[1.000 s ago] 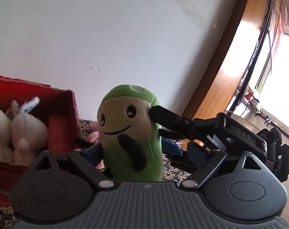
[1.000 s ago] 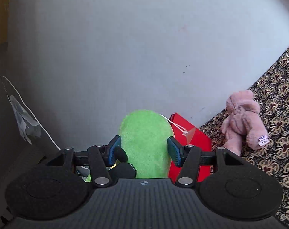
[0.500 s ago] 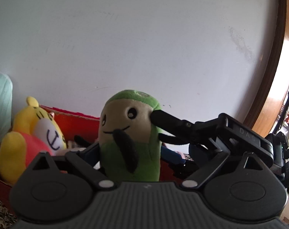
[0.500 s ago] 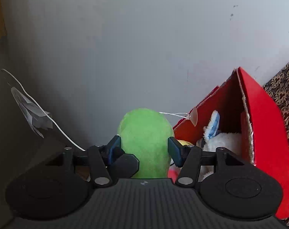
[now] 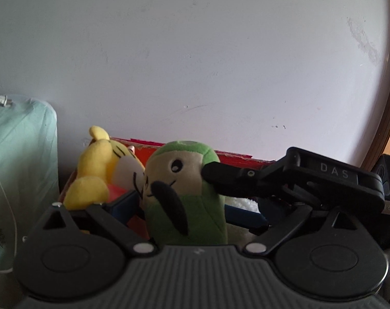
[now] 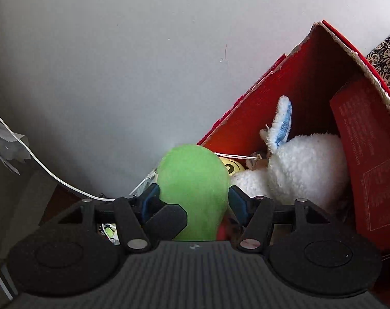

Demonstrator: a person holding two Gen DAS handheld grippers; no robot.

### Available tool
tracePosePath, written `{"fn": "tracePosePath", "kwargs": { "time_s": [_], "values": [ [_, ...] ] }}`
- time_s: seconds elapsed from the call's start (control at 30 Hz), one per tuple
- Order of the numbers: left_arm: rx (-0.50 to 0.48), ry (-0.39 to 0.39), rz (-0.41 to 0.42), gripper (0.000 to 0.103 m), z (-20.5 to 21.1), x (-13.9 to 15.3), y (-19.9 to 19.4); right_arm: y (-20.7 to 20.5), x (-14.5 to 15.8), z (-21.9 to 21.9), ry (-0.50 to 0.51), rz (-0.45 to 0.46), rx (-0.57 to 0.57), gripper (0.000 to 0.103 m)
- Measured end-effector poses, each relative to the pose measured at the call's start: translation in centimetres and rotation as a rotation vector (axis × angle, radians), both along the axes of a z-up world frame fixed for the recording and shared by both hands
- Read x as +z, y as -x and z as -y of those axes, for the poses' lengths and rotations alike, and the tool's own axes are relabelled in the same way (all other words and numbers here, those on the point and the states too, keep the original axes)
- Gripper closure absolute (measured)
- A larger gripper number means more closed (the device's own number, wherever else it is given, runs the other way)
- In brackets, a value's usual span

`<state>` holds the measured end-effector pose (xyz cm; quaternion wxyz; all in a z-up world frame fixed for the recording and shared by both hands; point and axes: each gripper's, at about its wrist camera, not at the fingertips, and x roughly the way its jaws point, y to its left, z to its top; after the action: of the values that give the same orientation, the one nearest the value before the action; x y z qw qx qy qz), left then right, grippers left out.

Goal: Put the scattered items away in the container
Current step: 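Lower the green plush into the box beside the tiger and open both grippers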

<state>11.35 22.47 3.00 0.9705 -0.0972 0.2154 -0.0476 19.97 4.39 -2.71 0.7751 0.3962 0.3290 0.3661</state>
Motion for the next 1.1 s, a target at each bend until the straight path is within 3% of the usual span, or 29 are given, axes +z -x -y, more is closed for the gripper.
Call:
{"fn": "tracePosePath", "kwargs": {
  "time_s": [0.33, 0.63, 0.83, 1.1],
  "values": [
    [-0.027, -0.031, 0.013, 0.005, 0.3, -0.5, 2.3, 0.6, -0.1, 0.1, 0.045, 0.021, 0.038, 0.037],
    [-0.016, 0.106, -0.052, 0.004, -0.1, -0.3, 1.0, 1.9, 1.4, 1.4, 0.054, 0.051, 0.031, 0.037],
    [0.047, 0.051, -0.06, 0.001, 0.8, 0.5, 1.1, 3.6, 2.7, 2.8, -0.002, 0.12, 0.029, 0.034],
    [0.141, -0.018, -0.151, 0.001, 1.6, 1.1, 0.6, 4.6, 3.1, 3.1, 0.038, 0.161, -0.015, 0.035]
  ]
}}
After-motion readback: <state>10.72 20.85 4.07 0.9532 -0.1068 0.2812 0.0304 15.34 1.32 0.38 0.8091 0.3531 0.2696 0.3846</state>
